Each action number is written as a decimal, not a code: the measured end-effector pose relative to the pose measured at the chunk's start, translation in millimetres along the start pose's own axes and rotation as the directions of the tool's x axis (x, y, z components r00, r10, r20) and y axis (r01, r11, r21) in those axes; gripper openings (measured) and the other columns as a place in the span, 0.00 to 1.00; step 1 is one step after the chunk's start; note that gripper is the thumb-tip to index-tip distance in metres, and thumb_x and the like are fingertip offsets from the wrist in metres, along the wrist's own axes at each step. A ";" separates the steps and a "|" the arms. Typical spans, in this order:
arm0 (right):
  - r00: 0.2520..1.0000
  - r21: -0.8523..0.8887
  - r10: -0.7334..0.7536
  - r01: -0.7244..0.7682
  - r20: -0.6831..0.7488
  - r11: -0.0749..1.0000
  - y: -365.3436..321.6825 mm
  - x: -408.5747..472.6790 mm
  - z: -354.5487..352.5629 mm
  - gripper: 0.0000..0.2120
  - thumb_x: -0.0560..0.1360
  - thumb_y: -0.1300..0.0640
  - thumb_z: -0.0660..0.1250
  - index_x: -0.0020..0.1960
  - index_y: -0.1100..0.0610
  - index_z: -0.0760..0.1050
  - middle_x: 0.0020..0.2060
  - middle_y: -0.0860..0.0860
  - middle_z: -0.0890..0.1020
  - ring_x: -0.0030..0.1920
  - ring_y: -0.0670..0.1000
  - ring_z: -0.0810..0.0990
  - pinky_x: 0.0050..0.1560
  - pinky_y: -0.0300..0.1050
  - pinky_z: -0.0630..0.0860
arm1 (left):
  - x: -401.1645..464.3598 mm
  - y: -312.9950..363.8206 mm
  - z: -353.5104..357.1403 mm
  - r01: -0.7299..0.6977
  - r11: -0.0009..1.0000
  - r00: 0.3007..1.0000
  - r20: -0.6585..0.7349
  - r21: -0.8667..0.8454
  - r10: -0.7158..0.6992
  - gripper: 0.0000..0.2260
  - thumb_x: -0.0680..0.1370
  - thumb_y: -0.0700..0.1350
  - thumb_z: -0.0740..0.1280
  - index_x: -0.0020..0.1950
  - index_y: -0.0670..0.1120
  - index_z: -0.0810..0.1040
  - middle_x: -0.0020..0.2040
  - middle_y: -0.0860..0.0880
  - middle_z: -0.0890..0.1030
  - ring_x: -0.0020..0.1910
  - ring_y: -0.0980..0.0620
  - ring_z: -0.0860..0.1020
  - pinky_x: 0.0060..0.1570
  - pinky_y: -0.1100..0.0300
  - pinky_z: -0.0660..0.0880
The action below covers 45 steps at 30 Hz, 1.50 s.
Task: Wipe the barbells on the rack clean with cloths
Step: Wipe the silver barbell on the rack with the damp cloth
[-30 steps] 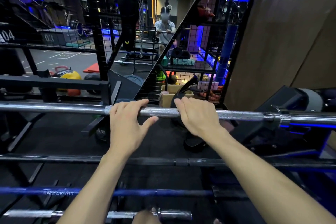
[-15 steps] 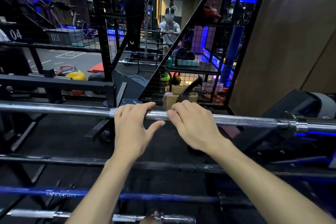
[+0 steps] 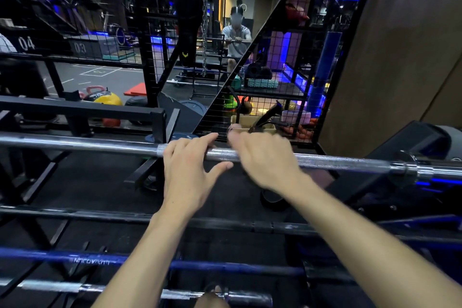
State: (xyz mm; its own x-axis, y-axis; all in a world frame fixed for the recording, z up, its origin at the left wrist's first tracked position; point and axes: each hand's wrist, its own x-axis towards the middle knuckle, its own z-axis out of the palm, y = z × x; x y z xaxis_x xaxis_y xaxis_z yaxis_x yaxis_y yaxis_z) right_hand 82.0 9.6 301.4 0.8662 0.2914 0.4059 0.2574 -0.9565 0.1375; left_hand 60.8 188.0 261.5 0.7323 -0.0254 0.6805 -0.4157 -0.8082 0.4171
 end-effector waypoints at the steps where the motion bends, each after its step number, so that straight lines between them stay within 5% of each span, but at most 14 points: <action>1: 0.995 -0.020 -0.030 0.029 -0.094 0.999 -9.3 -14.6 3.3 0.26 0.82 0.38 0.44 0.54 0.54 0.74 0.43 0.53 0.77 0.43 0.61 0.78 0.38 0.50 0.65 | 0.1 0.1 -0.1 0.001 1.000 1.000 -0.002 0.007 -0.001 0.28 0.71 0.60 0.74 0.69 0.52 0.77 0.53 0.56 0.83 0.54 0.50 0.76 0.65 0.55 0.60; 4: 0.983 0.056 0.028 -0.018 -0.183 0.998 -18.5 -19.8 2.4 0.29 0.83 0.39 0.42 0.46 0.54 0.76 0.41 0.53 0.80 0.41 0.60 0.79 0.35 0.49 0.63 | 1.0 1.0 1.4 0.019 0.999 1.000 0.016 0.026 -0.020 0.34 0.71 0.58 0.76 0.74 0.51 0.73 0.53 0.56 0.82 0.55 0.50 0.75 0.66 0.56 0.59; 6: 0.994 0.035 0.068 -0.066 -0.081 0.997 -17.3 2.3 -6.5 0.35 0.81 0.39 0.36 0.53 0.54 0.79 0.47 0.58 0.83 0.46 0.63 0.82 0.39 0.52 0.67 | 2.3 2.4 1.7 0.028 0.999 0.999 0.032 0.018 -0.028 0.37 0.71 0.58 0.77 0.77 0.50 0.70 0.54 0.56 0.82 0.57 0.50 0.75 0.67 0.57 0.58; 8: 0.981 0.147 0.105 -0.129 0.162 0.981 -10.7 31.6 -5.2 0.36 0.81 0.38 0.35 0.67 0.53 0.75 0.61 0.63 0.80 0.58 0.64 0.79 0.51 0.56 0.71 | 2.7 3.1 1.2 0.034 0.999 0.999 0.034 0.006 -0.034 0.37 0.72 0.59 0.76 0.78 0.51 0.68 0.54 0.58 0.82 0.57 0.51 0.75 0.67 0.59 0.56; 11: 0.818 0.339 0.159 -0.395 0.553 0.854 -2.2 61.2 -1.1 0.40 0.79 0.31 0.35 0.79 0.50 0.64 0.79 0.62 0.62 0.74 0.63 0.67 0.71 0.64 0.65 | 3.1 1.1 1.0 0.044 0.999 0.998 0.038 -0.004 -0.044 0.39 0.72 0.61 0.76 0.79 0.51 0.66 0.54 0.61 0.81 0.57 0.53 0.74 0.67 0.61 0.55; 13: 0.865 0.325 0.169 -0.350 0.473 0.878 -1.7 56.4 -3.9 0.37 0.79 0.32 0.37 0.75 0.50 0.68 0.74 0.62 0.69 0.71 0.64 0.71 0.68 0.63 0.69 | 3.5 -0.9 2.4 0.051 0.999 0.998 0.045 0.012 -0.052 0.41 0.72 0.62 0.75 0.80 0.51 0.64 0.55 0.61 0.81 0.58 0.54 0.73 0.67 0.62 0.54; 16: 0.999 0.043 -0.037 0.037 0.002 0.998 -19.4 15.4 -5.3 0.15 0.85 0.46 0.45 0.57 0.51 0.68 0.49 0.55 0.81 0.49 0.63 0.80 0.41 0.53 0.71 | 2.7 -1.2 2.6 0.065 0.998 0.996 0.055 0.012 -0.065 0.42 0.73 0.59 0.76 0.82 0.50 0.61 0.54 0.60 0.79 0.60 0.52 0.72 0.67 0.62 0.54; 20: 0.991 -0.018 -0.039 0.037 -0.128 0.999 -42.9 -5.8 -9.3 0.23 0.85 0.46 0.43 0.53 0.50 0.77 0.45 0.51 0.81 0.43 0.59 0.81 0.35 0.48 0.61 | 0.0 -3.5 1.6 0.079 0.997 0.995 0.058 -0.009 -0.079 0.42 0.74 0.48 0.77 0.83 0.50 0.58 0.53 0.60 0.75 0.63 0.50 0.70 0.66 0.67 0.50; 25: 0.968 0.146 0.052 -0.090 0.245 0.985 -36.9 29.6 -31.2 0.26 0.87 0.45 0.42 0.60 0.58 0.75 0.56 0.60 0.80 0.54 0.63 0.80 0.56 0.57 0.73 | 2.4 -7.3 3.1 0.058 0.995 0.998 0.031 -0.081 -0.055 0.42 0.73 0.49 0.78 0.82 0.50 0.60 0.58 0.60 0.81 0.61 0.51 0.72 0.66 0.72 0.49; 28: 0.849 0.344 0.085 -0.301 0.522 0.890 -34.0 49.4 -34.6 0.33 0.85 0.39 0.41 0.50 0.61 0.76 0.52 0.60 0.82 0.43 0.58 0.83 0.50 0.53 0.76 | 3.3 -9.5 4.6 0.054 0.997 0.998 0.030 -0.063 -0.052 0.42 0.73 0.50 0.78 0.82 0.50 0.60 0.56 0.59 0.82 0.61 0.50 0.72 0.65 0.71 0.50; 31: 0.989 0.139 0.029 -0.049 0.143 0.989 -38.2 28.6 -22.2 0.23 0.85 0.45 0.46 0.59 0.56 0.75 0.51 0.57 0.81 0.49 0.61 0.81 0.42 0.52 0.68 | 2.0 -10.9 5.3 0.049 0.997 0.999 0.020 -0.057 -0.047 0.43 0.71 0.46 0.80 0.81 0.48 0.62 0.53 0.58 0.79 0.60 0.50 0.72 0.65 0.70 0.51; 36: 0.952 0.099 -0.037 0.070 -0.304 0.993 -48.6 -15.3 9.9 0.16 0.83 0.45 0.54 0.52 0.54 0.76 0.43 0.53 0.76 0.41 0.57 0.73 0.39 0.52 0.65 | 1.3 -16.5 6.4 0.021 1.000 0.999 0.027 -0.010 -0.020 0.42 0.71 0.39 0.78 0.81 0.49 0.62 0.56 0.55 0.81 0.60 0.49 0.75 0.68 0.66 0.53; 41: 0.959 0.085 -0.027 0.053 -0.282 0.995 -4.9 -23.6 7.1 0.18 0.83 0.44 0.49 0.47 0.53 0.71 0.40 0.50 0.73 0.40 0.57 0.74 0.39 0.53 0.67 | 3.2 -13.4 3.3 -0.008 0.998 1.000 0.012 -0.068 0.009 0.40 0.71 0.51 0.79 0.80 0.51 0.65 0.57 0.65 0.79 0.58 0.56 0.73 0.66 0.72 0.51; 45: 0.942 -0.022 0.169 -0.182 -0.289 0.983 66.8 -56.2 4.9 0.19 0.83 0.45 0.46 0.43 0.52 0.69 0.37 0.51 0.73 0.38 0.60 0.73 0.40 0.54 0.63 | 1.5 -12.8 8.1 -0.018 0.998 1.000 -0.006 -0.065 0.018 0.40 0.70 0.50 0.80 0.79 0.50 0.67 0.56 0.66 0.79 0.58 0.53 0.74 0.65 0.73 0.52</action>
State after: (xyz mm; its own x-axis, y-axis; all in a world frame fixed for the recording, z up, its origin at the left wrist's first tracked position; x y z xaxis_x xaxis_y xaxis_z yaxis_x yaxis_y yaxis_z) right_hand 52.6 -70.8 283.4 0.7358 0.1176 0.6669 0.0856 -0.9931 0.0807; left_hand 71.6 193.5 252.4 0.7217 -0.0363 0.6913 -0.4629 -0.7678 0.4429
